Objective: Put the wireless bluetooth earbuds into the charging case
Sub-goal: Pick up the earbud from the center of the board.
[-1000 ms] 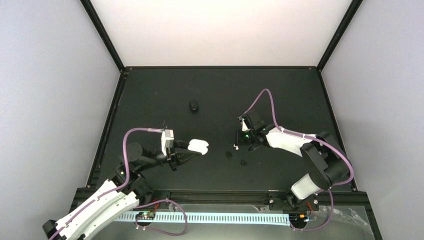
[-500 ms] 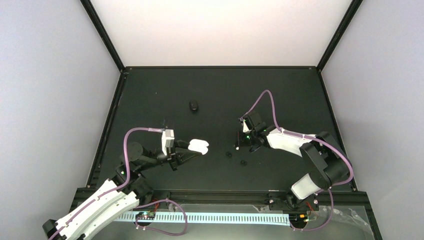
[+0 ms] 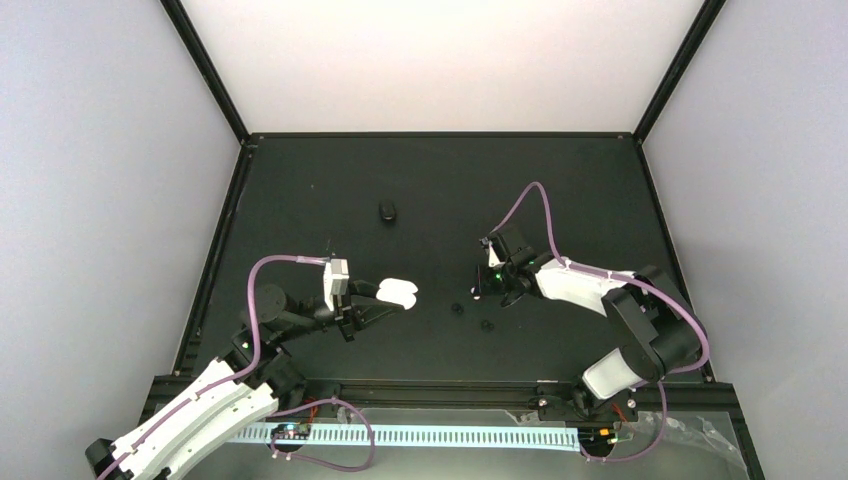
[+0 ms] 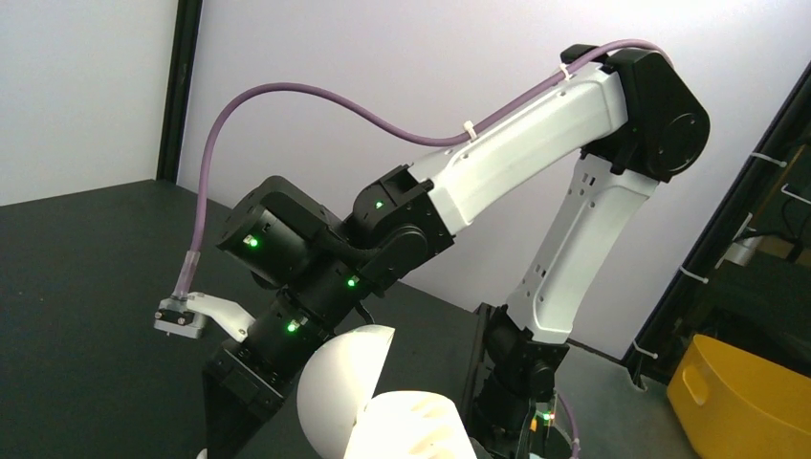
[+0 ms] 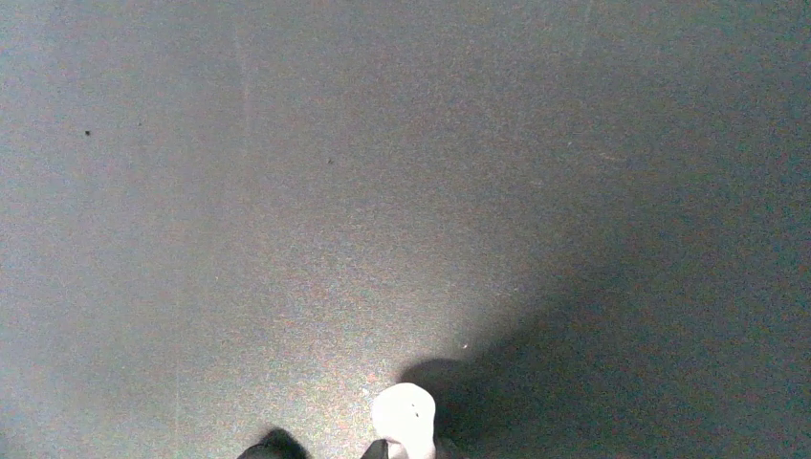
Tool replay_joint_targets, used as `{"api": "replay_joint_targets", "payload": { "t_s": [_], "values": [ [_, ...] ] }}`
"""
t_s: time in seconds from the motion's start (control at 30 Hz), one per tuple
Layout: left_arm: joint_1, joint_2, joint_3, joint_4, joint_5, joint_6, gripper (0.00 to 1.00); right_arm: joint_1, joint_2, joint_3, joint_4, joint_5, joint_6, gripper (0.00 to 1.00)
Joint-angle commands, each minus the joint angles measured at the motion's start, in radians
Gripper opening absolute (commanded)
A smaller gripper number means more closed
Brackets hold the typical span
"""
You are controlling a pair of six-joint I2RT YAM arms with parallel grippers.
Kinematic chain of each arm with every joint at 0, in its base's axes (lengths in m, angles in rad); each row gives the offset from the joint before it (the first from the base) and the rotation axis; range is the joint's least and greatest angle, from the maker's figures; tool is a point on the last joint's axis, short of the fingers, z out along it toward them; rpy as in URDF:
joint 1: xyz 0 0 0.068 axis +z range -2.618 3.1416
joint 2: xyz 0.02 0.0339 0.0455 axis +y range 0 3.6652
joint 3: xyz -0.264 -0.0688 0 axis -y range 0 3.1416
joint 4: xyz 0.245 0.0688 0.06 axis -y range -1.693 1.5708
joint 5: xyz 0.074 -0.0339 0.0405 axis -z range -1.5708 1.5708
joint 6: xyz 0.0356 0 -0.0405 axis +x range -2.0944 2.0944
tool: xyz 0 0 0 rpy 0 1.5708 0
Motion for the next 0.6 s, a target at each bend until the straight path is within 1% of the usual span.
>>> {"api": "replay_joint_targets", "payload": {
  "t_s": [0.0,0.13,0.3,0.33,0.43,0.57],
  "values": [
    [-0.002,0.001,0.005,0.020,0.008,-0.001,0.02,-0.005,-0.021,-0.011,-0.004,0.025,-0.005,0.11],
    [-0.002,0.001,0.003,0.020,0.006,-0.002,0.02,-0.005,-0.033,-0.012,-0.003,0.032,-0.003,0.11],
    [-0.002,0.001,0.003,0.022,0.006,-0.002,0.02,-0.006,-0.043,-0.011,-0.009,0.036,-0.006,0.07],
    [-0.002,0.000,0.003,0.022,0.006,-0.001,0.02,-0.006,-0.045,-0.012,-0.010,0.036,-0.006,0.07],
    [-0.002,0.001,0.003,0.022,0.006,-0.001,0.01,-0.006,-0.047,-0.013,-0.011,0.034,-0.007,0.14],
    [-0.002,0.000,0.003,0.022,0.006,-0.001,0.02,-0.005,-0.050,-0.018,-0.009,0.035,-0.006,0.14]
  ]
}}
